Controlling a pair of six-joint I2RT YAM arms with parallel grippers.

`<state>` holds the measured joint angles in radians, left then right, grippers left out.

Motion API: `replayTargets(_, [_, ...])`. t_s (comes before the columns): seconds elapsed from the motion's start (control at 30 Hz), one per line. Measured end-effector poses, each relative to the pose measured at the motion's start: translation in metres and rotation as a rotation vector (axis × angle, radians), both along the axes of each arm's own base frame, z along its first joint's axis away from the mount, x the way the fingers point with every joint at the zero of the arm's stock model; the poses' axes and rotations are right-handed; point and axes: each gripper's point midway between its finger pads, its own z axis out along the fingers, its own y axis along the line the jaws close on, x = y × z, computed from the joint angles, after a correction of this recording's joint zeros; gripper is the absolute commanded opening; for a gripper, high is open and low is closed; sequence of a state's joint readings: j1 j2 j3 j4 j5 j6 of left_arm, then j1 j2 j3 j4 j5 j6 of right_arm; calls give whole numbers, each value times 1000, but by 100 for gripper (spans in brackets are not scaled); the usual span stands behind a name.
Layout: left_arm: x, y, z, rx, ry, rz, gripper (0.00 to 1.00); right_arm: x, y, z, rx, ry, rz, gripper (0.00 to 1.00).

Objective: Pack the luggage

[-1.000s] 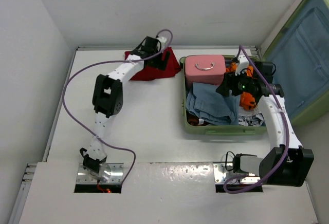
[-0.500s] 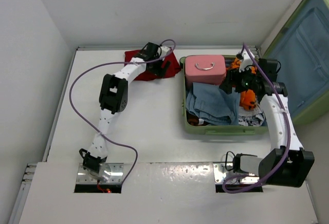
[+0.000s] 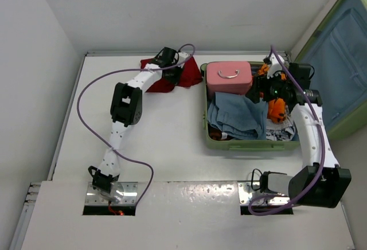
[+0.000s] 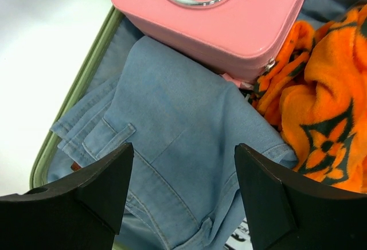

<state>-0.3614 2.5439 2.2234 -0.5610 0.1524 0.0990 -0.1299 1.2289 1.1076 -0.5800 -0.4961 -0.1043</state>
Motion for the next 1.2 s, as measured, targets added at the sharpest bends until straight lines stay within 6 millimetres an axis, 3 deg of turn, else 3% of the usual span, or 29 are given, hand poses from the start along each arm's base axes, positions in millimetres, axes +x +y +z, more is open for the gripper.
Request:
replayTargets(0.03, [-2, 1, 0, -4, 12, 0, 13, 1, 0, 3, -2, -5, 1, 70])
replayTargets(0.1, [-6, 0, -1, -16, 28, 8, 3, 2, 0, 8, -6, -19, 3, 68])
replayTargets(0.27, [-33, 7, -1, -57, 67, 13, 0, 3, -1, 12, -13, -29, 8, 68])
replayTargets(0.43, [-126, 30, 5, -95, 218, 4, 0, -5, -1, 15, -32, -34, 16, 68])
replayTargets(0.5, [-152, 33, 18, -114, 236, -10, 0, -10, -2, 21, -44, -50, 18, 68])
replayTargets(0.6, [-169, 26, 65, -156, 160, -58, 0, -14, -4, 31, -59, -85, 8, 68])
replayTargets(0.73, [-182, -4, 164, -249, -58, -192, 0, -18, -17, 49, -77, -143, -62, 68])
replayTargets(0.83, [-201, -37, 237, -320, -199, -318, 0, -20, -41, 67, -71, -196, -185, 68])
replayTargets(0.93, [-218, -72, 296, -391, -300, -432, 0, -23, -78, 85, -56, -248, -359, 68])
replayTargets(1.07, [-249, -120, 359, -493, -375, -579, 0, -31, -122, 101, -22, -296, -572, 70])
replayTargets(1.2, [-263, -166, 387, -570, -402, -682, 0, -41, -151, 110, -1, -330, -700, 73])
